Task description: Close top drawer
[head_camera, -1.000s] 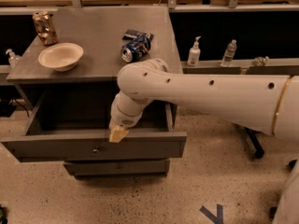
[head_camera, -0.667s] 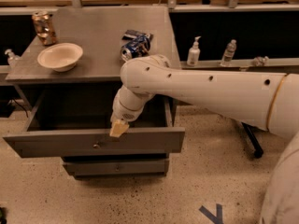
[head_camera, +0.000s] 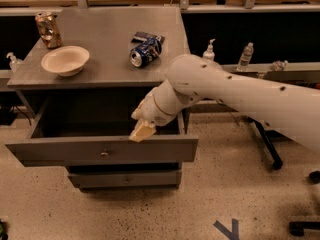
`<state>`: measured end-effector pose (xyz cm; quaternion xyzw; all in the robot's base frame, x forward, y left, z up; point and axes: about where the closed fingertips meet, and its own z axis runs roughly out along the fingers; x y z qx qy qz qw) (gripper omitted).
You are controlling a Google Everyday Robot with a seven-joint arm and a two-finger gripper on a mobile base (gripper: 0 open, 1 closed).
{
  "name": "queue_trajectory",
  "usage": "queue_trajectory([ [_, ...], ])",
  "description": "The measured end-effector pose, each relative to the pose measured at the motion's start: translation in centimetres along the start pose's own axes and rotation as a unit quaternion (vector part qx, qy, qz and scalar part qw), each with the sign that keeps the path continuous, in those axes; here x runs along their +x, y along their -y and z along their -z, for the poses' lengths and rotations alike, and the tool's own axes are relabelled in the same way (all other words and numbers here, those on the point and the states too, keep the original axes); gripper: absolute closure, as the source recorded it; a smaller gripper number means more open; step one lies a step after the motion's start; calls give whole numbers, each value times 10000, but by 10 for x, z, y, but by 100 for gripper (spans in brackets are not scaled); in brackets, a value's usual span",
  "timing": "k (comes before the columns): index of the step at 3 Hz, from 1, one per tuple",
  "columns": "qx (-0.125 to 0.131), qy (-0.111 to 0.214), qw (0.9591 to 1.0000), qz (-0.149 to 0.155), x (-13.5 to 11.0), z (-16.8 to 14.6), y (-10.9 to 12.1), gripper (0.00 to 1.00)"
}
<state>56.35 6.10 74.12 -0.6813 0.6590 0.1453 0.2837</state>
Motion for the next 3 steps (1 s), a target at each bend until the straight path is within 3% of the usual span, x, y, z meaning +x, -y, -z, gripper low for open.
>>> queue_trajectory([
  [1, -121, 624, 9979, -156, 0, 16, -46, 73],
  [2, -413, 1240, 9909, -327, -14, 3, -87, 96],
  [3, -449, 1325, 9896, -327, -21, 4, -92, 100],
])
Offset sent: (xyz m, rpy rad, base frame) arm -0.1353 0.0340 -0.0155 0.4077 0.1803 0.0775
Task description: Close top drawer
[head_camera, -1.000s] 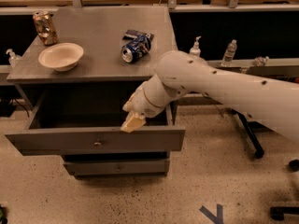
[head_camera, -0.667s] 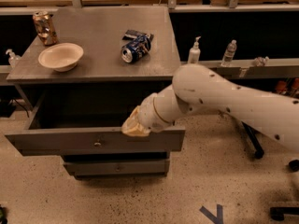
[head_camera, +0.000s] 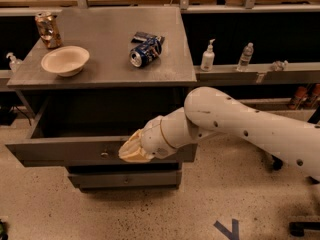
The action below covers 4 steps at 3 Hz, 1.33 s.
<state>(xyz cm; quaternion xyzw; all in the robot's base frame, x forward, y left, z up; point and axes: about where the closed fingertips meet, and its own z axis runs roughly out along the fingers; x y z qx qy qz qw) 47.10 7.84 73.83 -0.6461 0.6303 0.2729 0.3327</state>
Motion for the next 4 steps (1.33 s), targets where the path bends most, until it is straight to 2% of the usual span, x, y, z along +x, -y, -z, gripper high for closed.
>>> queue_trajectory([
  [1, 4, -15, 10000, 3, 1, 0, 1, 100],
  [2, -66, 351, 9992, -178, 19, -31, -7, 100],
  [3, -68, 959, 9947, -372, 49, -90, -16, 100],
  [4, -143, 1394, 9881, -627, 84, -133, -19, 100],
])
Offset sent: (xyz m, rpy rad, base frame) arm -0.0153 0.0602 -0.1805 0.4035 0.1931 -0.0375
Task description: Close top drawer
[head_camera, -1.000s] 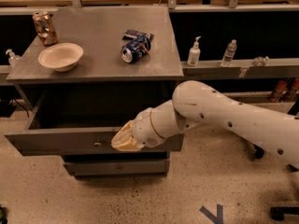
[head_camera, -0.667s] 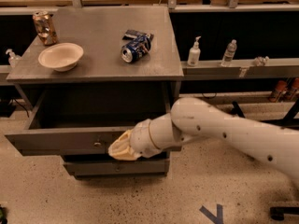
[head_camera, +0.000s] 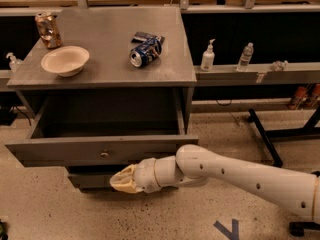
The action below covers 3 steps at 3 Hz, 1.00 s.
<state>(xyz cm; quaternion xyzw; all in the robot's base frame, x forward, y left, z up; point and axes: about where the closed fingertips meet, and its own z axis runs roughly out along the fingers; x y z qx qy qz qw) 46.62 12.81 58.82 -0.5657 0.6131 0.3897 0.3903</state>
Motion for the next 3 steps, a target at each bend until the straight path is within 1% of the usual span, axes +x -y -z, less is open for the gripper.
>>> queue_trajectory([
  [1, -165, 163, 9993, -301, 24, -17, -10, 100],
  [2, -165, 160, 9993, -294, 24, -17, -9, 100],
  [3, -181, 9, 9998, -2, 20, -19, 36, 100],
])
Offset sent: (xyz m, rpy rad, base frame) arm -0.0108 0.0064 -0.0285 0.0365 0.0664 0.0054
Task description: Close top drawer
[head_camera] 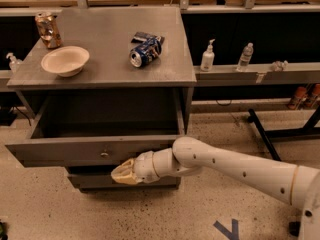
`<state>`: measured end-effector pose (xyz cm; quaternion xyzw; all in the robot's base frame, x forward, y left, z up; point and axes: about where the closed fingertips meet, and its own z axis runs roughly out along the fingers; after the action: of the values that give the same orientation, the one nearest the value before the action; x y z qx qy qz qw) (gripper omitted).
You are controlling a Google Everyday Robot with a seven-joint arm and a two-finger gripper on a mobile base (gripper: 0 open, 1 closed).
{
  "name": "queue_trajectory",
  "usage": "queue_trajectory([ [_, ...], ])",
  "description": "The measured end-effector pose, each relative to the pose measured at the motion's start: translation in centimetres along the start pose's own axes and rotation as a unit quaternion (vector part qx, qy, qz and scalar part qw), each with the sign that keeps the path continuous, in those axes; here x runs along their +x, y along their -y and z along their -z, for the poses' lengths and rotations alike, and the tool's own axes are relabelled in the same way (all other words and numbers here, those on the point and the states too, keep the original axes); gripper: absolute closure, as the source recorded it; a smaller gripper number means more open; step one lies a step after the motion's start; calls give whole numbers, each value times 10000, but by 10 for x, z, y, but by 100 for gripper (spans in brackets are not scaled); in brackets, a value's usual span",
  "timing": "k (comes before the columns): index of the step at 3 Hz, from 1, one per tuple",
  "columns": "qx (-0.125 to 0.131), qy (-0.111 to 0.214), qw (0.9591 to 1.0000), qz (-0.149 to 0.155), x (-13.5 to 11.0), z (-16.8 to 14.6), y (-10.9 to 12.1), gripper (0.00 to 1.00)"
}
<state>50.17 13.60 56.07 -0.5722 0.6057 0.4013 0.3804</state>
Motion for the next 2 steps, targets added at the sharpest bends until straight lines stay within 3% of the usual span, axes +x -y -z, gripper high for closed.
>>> queue_trajectory([
  [1, -18, -71, 9997, 232, -9, -1, 57, 100],
  [2, -10, -61, 9996, 270, -11, -4, 80, 100],
])
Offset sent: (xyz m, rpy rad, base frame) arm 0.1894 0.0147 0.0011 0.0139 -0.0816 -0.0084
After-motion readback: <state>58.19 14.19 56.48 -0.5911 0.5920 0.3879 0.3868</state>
